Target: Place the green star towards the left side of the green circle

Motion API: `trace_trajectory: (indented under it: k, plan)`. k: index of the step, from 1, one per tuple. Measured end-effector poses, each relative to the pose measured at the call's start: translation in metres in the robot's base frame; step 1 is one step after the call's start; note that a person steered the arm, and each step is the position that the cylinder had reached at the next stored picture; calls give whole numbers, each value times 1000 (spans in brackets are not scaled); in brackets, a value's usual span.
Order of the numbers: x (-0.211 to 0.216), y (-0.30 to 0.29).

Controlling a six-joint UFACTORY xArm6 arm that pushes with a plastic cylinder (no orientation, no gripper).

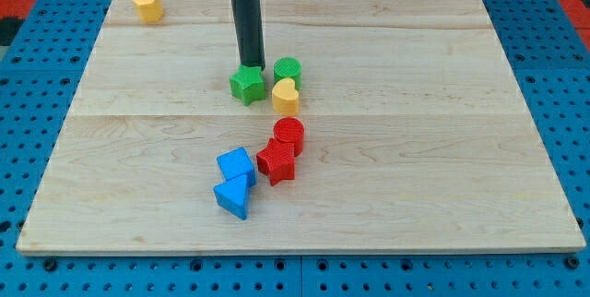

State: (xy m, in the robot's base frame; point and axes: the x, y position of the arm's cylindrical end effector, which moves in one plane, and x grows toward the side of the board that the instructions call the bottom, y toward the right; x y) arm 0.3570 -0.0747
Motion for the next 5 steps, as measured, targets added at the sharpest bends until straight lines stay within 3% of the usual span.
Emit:
trace_trajectory:
  k: [1, 2, 3, 5]
  plan:
    - [1, -89]
    - [46, -86]
    - [65, -23]
    - [51, -22]
